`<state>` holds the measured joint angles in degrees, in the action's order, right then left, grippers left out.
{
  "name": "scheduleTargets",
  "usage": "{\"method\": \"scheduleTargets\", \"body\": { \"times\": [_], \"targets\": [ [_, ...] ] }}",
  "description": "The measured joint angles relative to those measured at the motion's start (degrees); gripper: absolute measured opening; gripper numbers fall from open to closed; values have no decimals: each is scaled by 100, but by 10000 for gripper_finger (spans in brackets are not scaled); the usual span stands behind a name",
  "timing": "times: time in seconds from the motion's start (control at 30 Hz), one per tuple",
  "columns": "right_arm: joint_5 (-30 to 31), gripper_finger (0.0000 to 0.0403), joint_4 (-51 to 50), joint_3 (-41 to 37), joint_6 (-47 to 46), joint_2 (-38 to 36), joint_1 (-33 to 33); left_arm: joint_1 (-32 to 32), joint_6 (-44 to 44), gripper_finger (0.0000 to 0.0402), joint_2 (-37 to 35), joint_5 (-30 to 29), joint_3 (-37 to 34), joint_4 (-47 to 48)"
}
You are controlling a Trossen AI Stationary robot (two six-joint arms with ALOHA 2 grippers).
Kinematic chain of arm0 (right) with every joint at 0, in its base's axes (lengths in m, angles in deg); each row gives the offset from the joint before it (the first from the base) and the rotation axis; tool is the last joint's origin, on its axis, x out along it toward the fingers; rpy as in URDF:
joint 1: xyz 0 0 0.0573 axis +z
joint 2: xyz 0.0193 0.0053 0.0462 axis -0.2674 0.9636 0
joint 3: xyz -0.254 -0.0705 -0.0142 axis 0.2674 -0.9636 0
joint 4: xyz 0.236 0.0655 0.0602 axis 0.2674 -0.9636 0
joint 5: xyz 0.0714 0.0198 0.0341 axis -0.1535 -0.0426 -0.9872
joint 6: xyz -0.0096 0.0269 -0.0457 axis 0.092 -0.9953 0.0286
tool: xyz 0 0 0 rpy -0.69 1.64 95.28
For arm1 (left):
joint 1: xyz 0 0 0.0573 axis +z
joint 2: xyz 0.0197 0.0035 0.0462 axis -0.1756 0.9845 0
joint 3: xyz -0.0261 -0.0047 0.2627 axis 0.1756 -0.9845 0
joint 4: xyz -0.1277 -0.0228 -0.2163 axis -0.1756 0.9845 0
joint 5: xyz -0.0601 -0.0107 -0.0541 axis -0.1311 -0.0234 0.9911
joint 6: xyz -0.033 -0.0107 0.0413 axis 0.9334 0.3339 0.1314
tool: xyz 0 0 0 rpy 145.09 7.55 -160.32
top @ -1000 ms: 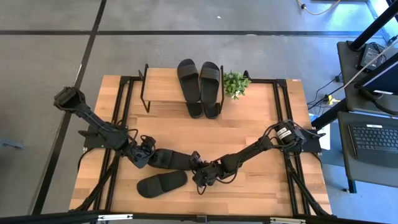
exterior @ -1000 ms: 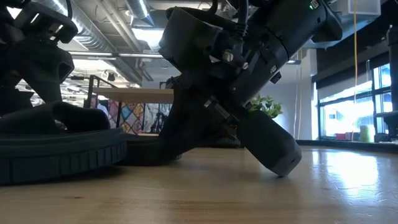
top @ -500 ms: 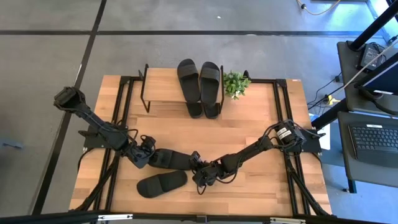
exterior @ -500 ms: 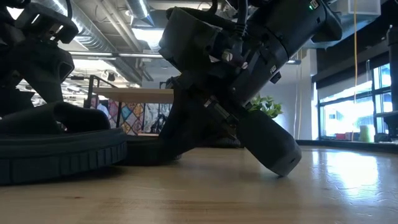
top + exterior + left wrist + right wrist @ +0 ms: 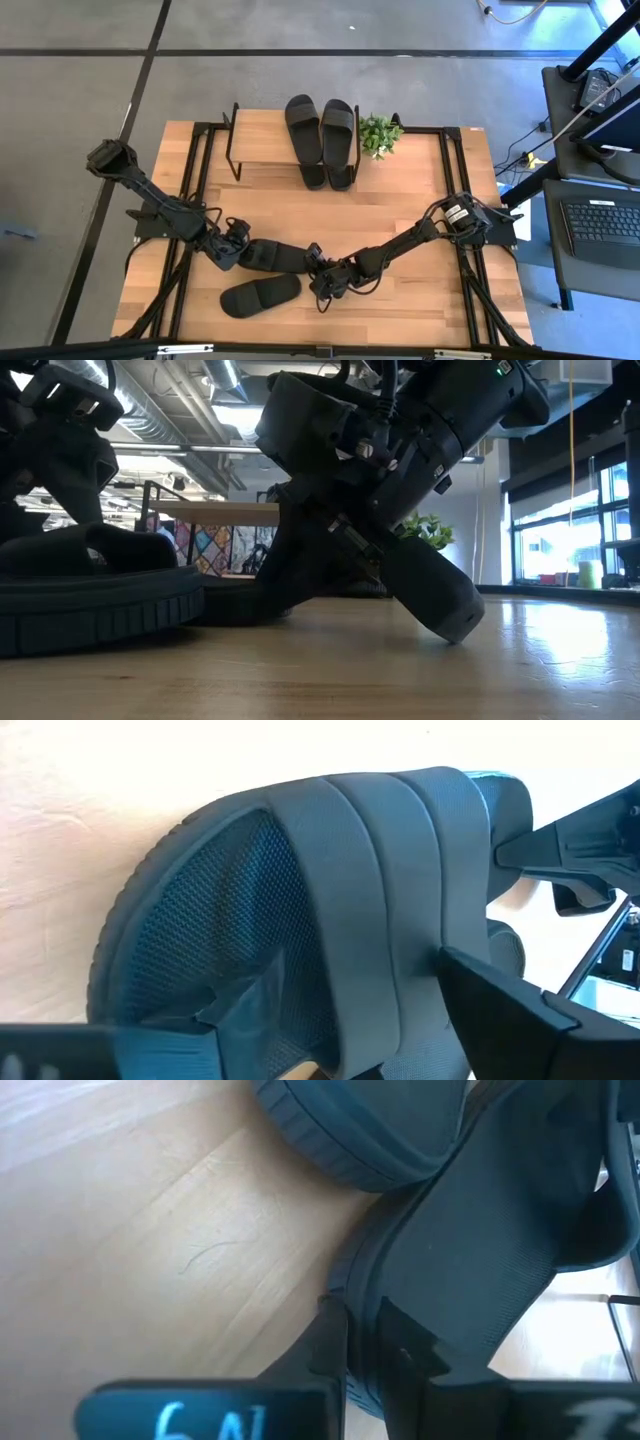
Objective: Pick and place slides into the shelf
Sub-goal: Put the black slide under the shelf
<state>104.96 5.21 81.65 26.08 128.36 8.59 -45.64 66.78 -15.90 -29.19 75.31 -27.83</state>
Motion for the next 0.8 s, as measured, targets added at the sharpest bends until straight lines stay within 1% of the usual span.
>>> {"method": "scheduleTargets", "body": {
  "times": [0.17,0.37,0.53,0.7,0.8],
  "targets": [
    [-17,33,2,0,-7,0,-13,-20,-9,263,-147,-33,-3,14],
    [-3,33,-24,4,-186,0,-22,-57,-282,264,-805,-143,-4,64],
    [27,33,-23,4,-404,-2,-24,-234,-259,264,-1429,-137,-2,591],
    [26,33,-26,7,-414,-4,-24,-459,214,264,-1999,199,-2,1435],
    [54,33,-22,7,-642,-20,-37,-639,279,264,-2253,164,-2,1581]
  ]
}}
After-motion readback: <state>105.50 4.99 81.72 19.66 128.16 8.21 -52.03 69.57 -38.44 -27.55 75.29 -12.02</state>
